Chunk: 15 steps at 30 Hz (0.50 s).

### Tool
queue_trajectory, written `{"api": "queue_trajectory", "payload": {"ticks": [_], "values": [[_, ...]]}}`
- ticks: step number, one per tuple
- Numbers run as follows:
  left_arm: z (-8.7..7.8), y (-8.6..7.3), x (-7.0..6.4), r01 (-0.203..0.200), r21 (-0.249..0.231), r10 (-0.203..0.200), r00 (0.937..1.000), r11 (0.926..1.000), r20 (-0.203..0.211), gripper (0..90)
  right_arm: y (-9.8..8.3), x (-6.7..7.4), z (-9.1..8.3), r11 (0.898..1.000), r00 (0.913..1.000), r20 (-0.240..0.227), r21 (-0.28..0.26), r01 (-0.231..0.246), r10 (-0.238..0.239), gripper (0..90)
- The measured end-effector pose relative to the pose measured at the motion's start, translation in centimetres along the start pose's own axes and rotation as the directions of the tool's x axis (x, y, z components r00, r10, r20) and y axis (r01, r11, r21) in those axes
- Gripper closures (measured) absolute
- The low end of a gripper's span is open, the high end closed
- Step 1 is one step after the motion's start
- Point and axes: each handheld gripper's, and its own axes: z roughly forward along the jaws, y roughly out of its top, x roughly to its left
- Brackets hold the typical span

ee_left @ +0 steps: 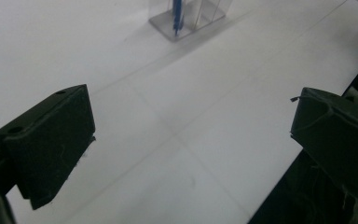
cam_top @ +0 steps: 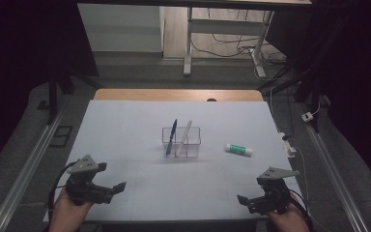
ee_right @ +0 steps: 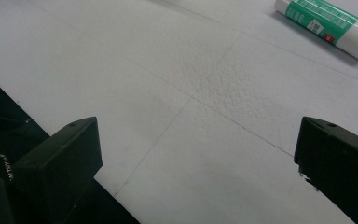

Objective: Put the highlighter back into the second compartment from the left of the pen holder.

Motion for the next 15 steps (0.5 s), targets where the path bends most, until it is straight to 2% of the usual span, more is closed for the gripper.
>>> {"api": "queue_trajectory", "payload": {"ticks": [4,9,15], "values": [[-0.9,-1.5,0.2,0.019,0.010,-0.018,0.9996,0.9998,-0.020,0.0,0.0,0.0,0.0,1.000,1.0000,0.001,0.000,-0.001,0.001,0.6],[-1.3,-2.9,0.1,0.021,0.045,-0.019,0.9985,0.9988,-0.050,0.0,0.0,0.0,0.0,1.000,1.0000,0.001,0.000,-0.001,0.001,0.6],[-1.5,-3.3,0.2,0.034,0.068,-0.031,0.9981,0.9971,-0.053,0.0,0.0,0.1,0.0,1.000,1.0000,0.007,0.003,0.005,-0.005,0.6]]}}
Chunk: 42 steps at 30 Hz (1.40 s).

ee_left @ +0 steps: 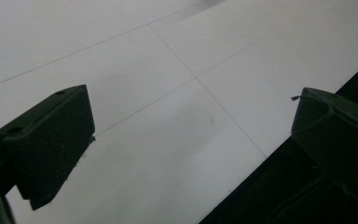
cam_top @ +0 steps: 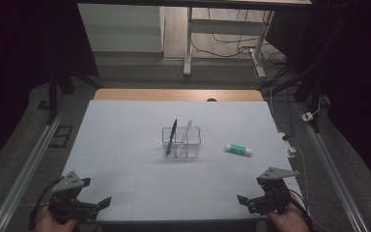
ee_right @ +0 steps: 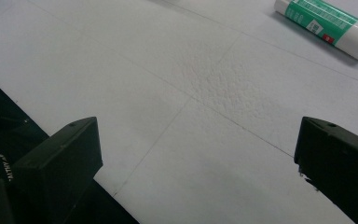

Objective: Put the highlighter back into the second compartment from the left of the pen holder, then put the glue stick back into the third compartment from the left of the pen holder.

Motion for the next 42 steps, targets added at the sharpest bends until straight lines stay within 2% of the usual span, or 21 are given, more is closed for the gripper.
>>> {"api": "queue_trajectory", "payload": {"ticks": [2,8,15,21,25,30,34,42], "values": [[0.1,0.0,0.0,0.007,0.002,-0.007,1.0000,1.0000,0.001,0.0,0.0,0.0,0.0,1.000,1.0000,-0.005,-0.001,0.001,-0.001,0.6],[0.3,0.1,-0.1,-0.005,0.020,0.005,1.0000,0.9998,-0.001,0.0,0.0,0.0,0.0,1.000,1.0000,-0.006,-0.001,0.002,-0.002,0.6],[0.2,0.1,0.1,0.002,0.017,-0.003,1.0000,0.9998,0.009,0.1,0.1,0.2,0.1,1.000,0.9998,0.002,0.018,0.019,-0.019,0.5],[0.2,0.0,0.2,0.014,0.013,-0.014,0.9997,0.9998,0.019,0.5,0.4,0.2,0.1,1.000,0.9999,-0.005,-0.001,0.012,-0.012,0.0],[0.1,0.0,0.3,0.020,0.010,-0.020,0.9995,0.9998,0.025,0.7,0.9,0.1,0.4,1.000,0.9995,0.004,-0.004,0.030,-0.030,0.0],[0.2,0.1,0.2,0.012,0.015,-0.012,0.9997,0.9998,0.022,0.9,1.6,-0.4,1.3,0.999,0.9972,0.051,0.008,0.054,-0.054,0.0],[0.2,0.1,0.3,0.012,0.016,-0.012,0.9996,0.9998,0.025,1.0,2.3,-1.2,2.0,0.999,0.9986,0.041,-0.002,0.032,-0.032,0.0],[0.2,0.1,0.3,0.012,0.016,-0.012,0.9995,0.9998,0.028,1.2,3.5,-2.5,3.9,0.999,0.9988,0.041,0.029,0.026,-0.027,0.0]]}}
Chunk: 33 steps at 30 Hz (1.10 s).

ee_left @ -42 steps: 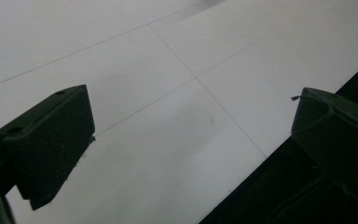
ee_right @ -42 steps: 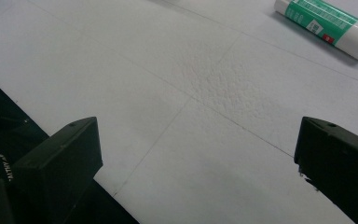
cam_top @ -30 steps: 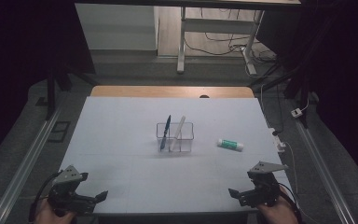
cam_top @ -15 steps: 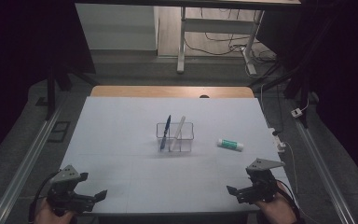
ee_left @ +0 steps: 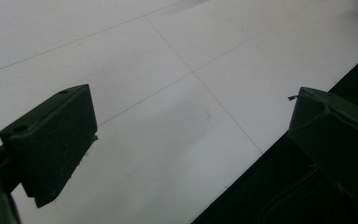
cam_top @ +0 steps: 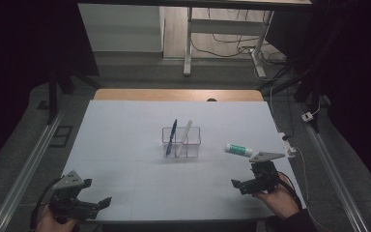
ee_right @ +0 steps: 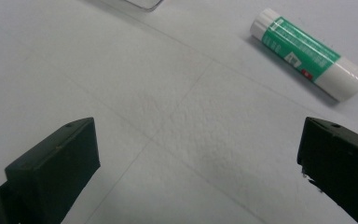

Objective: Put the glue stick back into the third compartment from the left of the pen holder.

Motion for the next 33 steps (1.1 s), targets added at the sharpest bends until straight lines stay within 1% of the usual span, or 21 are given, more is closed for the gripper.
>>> {"api": "queue_trajectory", "payload": {"ticks": [3,11,12,17,22,23,24,26,29,33], "values": [[0.0,0.0,0.0,0.000,0.000,0.000,1.0000,1.0000,0.001,1.2,0.5,-0.4,0.6,1.000,1.0000,-0.008,-0.005,-0.005,0.005,0.0],[0.0,0.0,0.0,0.000,0.001,0.000,1.0000,1.0000,0.003,1.4,1.6,-1.5,2.4,1.000,1.0000,0.001,0.015,-0.006,0.006,0.0],[0.0,0.0,0.0,-0.001,0.002,0.001,1.0000,1.0000,0.002,1.4,1.9,-1.7,2.6,1.000,1.0000,0.008,0.016,-0.005,0.005,0.0],[0.0,0.0,0.0,-0.001,0.002,0.001,1.0000,1.0000,0.003,1.7,3.0,-2.5,3.9,1.000,0.9999,-0.006,0.018,0.010,-0.010,0.0],[0.0,0.0,0.0,-0.002,0.002,0.002,1.0000,1.0000,0.003,1.8,4.0,-2.8,4.8,0.999,0.9998,-0.005,0.030,0.018,-0.018,0.0],[0.0,0.0,0.0,-0.002,0.002,0.002,1.0000,1.0000,0.003,1.8,4.2,-2.8,4.9,0.999,0.9997,-0.003,0.032,0.022,-0.022,1.7],[0.0,0.0,0.0,-0.002,0.002,0.002,1.0000,1.0000,0.003,1.9,4.4,-2.9,5.0,0.999,0.9996,-0.008,0.028,0.027,-0.027,5.7],[0.0,0.0,0.0,-0.002,0.002,0.002,1.0000,1.0000,0.003,2.0,4.9,-3.0,5.2,1.000,0.9995,-0.026,0.014,0.019,-0.018,13.3],[0.0,0.0,0.0,-0.003,0.002,0.003,1.0000,1.0000,0.003,2.1,5.8,-3.2,5.4,1.000,0.9994,-0.023,0.002,0.026,-0.025,26.8],[0.0,0.0,0.0,-0.003,0.002,0.003,1.0000,1.0000,0.004,2.1,6.9,-3.8,6.0,0.999,0.9992,-0.022,0.015,0.032,-0.032,51.2]]}}
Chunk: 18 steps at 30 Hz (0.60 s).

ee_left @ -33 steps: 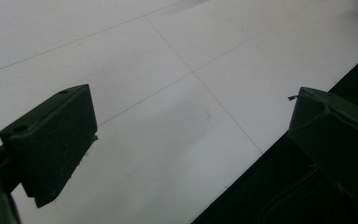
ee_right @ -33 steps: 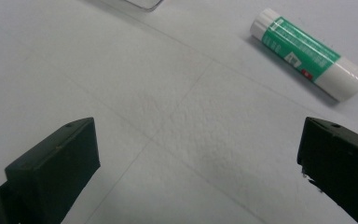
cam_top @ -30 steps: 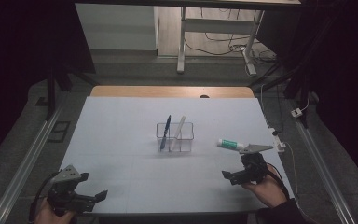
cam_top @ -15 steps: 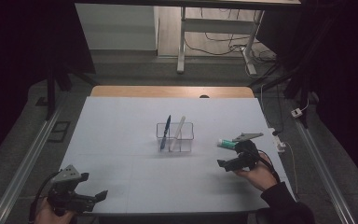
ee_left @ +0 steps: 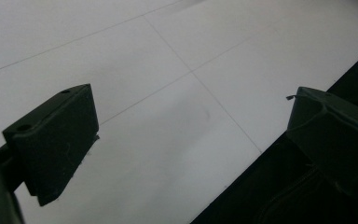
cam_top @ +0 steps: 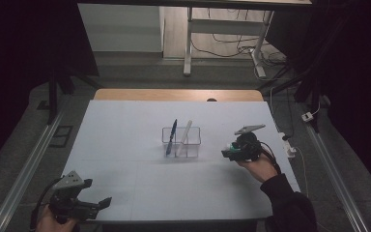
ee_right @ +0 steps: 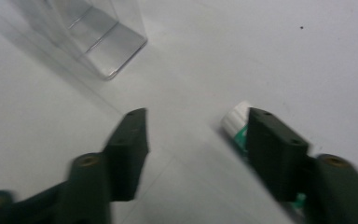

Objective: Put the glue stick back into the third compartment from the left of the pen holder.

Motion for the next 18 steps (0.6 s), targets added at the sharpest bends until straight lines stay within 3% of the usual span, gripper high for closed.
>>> {"api": "queue_trajectory", "payload": {"ticks": [6,18], "values": [[0.0,0.0,0.0,0.000,-0.001,0.000,1.0000,1.0000,0.003,2.2,1.4,-0.6,1.5,0.998,0.9988,0.012,0.040,0.047,-0.047,88.1],[0.0,0.0,0.0,-0.002,-0.001,0.002,1.0000,1.0000,0.004,2.3,2.7,-0.3,4.2,0.989,0.9904,0.063,0.086,0.117,-0.123,89.7]]}}
